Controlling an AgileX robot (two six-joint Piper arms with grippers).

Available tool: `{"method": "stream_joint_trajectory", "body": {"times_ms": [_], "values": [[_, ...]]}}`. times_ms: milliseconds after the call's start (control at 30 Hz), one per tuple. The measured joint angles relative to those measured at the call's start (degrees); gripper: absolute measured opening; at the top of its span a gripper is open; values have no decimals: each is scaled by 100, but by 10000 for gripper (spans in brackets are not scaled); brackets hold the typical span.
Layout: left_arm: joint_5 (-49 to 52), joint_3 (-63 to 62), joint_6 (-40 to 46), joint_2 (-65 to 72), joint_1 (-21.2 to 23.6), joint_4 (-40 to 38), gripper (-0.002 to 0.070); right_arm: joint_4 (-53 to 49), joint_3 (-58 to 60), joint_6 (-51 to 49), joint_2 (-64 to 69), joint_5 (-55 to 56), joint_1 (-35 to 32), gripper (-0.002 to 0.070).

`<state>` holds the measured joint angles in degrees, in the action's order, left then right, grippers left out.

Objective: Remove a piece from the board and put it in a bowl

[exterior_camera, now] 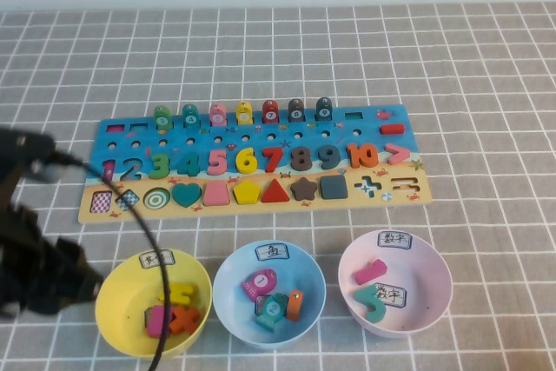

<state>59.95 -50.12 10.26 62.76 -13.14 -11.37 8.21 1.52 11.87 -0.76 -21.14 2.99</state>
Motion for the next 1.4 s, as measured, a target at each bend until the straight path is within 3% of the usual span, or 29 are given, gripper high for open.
{"method": "stream_joint_trajectory", "body": {"times_ms": [233, 467, 833, 1167, 1400], "values": [[-1155, 1175, -93, -592, 0, -22, 283, 0, 0, 0, 0, 0, 0, -18], [-2236, 1658, 185, -616, 0, -538, 283, 0, 0, 0, 0, 0, 0, -18], [-2538, 1828, 709, -394, -12, -925, 283, 0, 0, 0, 0, 0, 0, -18], [-2914, 1680, 635, 575, -957, -716, 283, 0, 0, 0, 0, 0, 0, -18], [-2977, 1474, 233, 921, -1106, -603, 283, 0, 0, 0, 0, 0, 0, -18]]}}
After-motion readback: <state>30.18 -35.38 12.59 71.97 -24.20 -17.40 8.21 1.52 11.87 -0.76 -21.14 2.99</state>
